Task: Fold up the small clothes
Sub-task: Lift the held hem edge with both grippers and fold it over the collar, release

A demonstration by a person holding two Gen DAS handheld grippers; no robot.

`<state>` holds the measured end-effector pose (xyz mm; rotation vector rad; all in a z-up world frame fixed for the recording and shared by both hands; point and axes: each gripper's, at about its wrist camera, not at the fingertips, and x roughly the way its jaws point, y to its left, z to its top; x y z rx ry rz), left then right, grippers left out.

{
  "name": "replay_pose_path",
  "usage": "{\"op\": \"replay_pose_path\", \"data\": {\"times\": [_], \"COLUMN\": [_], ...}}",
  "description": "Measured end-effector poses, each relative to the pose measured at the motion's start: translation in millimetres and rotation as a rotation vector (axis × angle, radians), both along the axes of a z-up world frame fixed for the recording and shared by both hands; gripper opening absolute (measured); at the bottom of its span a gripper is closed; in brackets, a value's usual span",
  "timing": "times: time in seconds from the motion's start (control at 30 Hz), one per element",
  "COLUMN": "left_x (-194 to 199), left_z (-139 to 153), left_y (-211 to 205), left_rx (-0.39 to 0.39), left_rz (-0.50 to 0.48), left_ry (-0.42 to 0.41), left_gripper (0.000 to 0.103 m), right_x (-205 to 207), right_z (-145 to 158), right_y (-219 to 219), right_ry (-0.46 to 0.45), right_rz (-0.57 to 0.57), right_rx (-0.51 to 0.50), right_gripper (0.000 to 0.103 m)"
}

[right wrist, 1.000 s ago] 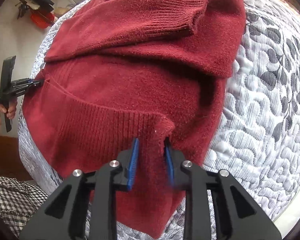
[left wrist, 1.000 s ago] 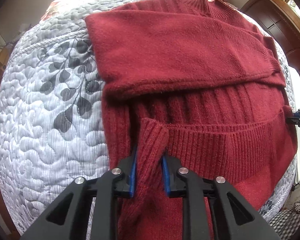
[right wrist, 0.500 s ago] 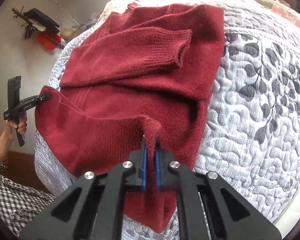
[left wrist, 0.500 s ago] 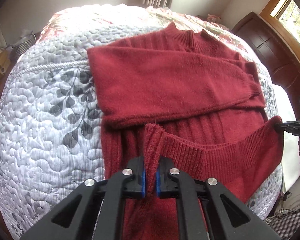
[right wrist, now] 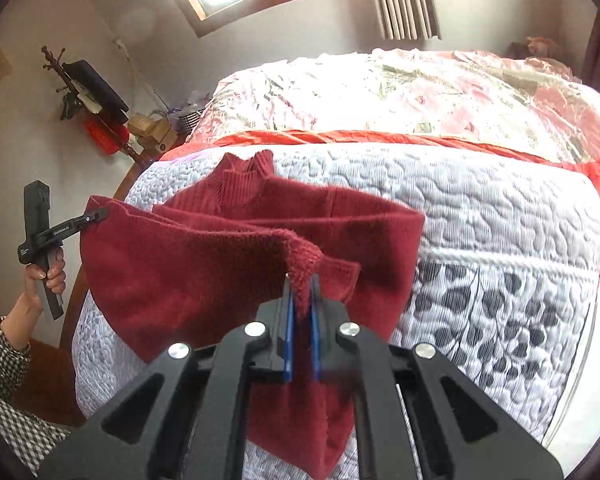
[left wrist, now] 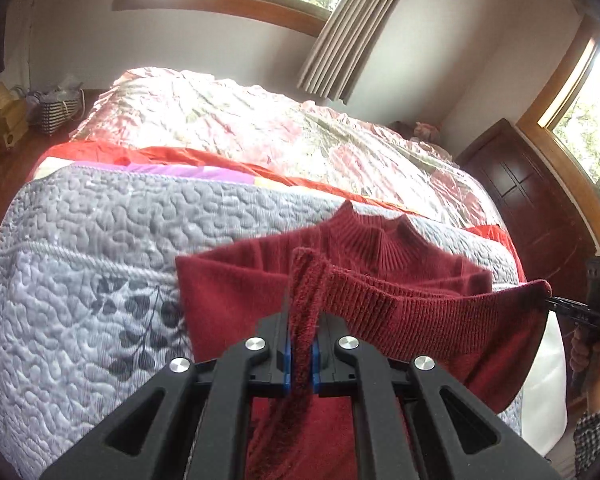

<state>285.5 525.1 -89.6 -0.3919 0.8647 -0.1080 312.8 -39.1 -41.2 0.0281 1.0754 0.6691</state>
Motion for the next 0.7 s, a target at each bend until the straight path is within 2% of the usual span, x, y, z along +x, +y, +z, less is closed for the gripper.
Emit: {"op": "replay_pose_path", "data": {"times": [0.13, 0.2, 0.4, 0.53, 0.63, 0.7], "left_x": [30.9, 45.4, 74.5, 85.4, 95.0, 97.8], "left_z": [-5.7, -14.0, -55.2, -83.0, -105.4, -114.8], "left_y": [15.5, 21.0, 28.4, 25.5, 24.7, 25.4], "left_rx": [-0.034, -0.034, -0.024, 0.009, 0.048, 0.068], "left_rz": [0.046, 0.060, 0.095, 0.111, 0.135, 0.145], "left_ry": [0.005, 0.025, 0.107, 0.160, 0.231, 0.264], "left_gripper": [0.006, 0.006, 0.006, 0.007, 0.012, 0.022], "right_x": [36.6, 55.5, 88.7, 99.8, 106.4, 107.2], "right_z": [-2.5, -10.3, -46.2, -75.1, -97.6, -103.3], "right_y": [13.7, 15.8, 21.5, 22.5, 26.8, 26.8], "right_ry": [-0.006, 0.019, 0.087, 0.138, 0.172, 0.178], "right_rz": [-0.013, -0.029, -0.062, -0.096, -0.115, -0.127], "right_rx": [-0.012, -0.008, -0.053, -0.093, -0.145, -0.137], "right_gripper": [0.006, 0.006, 0.006, 0.006, 0.012, 0.016]}}
